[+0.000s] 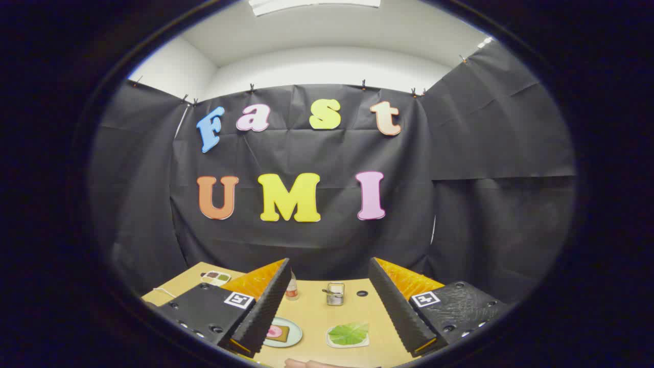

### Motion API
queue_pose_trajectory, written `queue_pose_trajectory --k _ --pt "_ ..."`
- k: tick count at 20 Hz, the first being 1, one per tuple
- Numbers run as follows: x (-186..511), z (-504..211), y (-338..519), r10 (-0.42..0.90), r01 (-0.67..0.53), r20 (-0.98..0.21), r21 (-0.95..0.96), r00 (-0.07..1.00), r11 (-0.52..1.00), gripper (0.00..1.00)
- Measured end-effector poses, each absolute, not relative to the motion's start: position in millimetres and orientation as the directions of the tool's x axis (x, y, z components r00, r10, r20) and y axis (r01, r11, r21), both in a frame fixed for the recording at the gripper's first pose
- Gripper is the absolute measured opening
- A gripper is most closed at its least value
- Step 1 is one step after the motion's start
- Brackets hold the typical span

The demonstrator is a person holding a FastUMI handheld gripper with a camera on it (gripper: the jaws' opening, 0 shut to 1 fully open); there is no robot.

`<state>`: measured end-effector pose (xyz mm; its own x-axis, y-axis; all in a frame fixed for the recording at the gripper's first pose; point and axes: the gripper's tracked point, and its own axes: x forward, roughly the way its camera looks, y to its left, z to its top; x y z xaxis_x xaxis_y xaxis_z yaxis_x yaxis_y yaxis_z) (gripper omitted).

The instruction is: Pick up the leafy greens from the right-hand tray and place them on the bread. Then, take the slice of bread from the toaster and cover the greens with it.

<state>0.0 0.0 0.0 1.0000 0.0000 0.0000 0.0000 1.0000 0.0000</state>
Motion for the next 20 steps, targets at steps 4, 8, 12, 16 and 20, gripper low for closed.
queue_pose_trajectory --k 4,8,12,16,20 --pt "11.8 -12.3 -11.0 0.014 -0.014 -0.027 -0.014 1.0 1.0 0.96" --pt "21.8 -23.7 -22.8 0.034 -0.034 -0.052 0.002 0.998 0.999 0.96" --pt "30.7 -32.8 -37.1 0.054 -0.053 -0.064 0.023 0.996 0.998 0.96" --pt "48.3 -53.1 -55.7 0.046 -0.044 -0.09 0.03 0.995 0.999 0.96" --pt "81.7 -107.7 -76.5 0.05 -0.048 -0.163 0.014 0.985 0.999 0.96"
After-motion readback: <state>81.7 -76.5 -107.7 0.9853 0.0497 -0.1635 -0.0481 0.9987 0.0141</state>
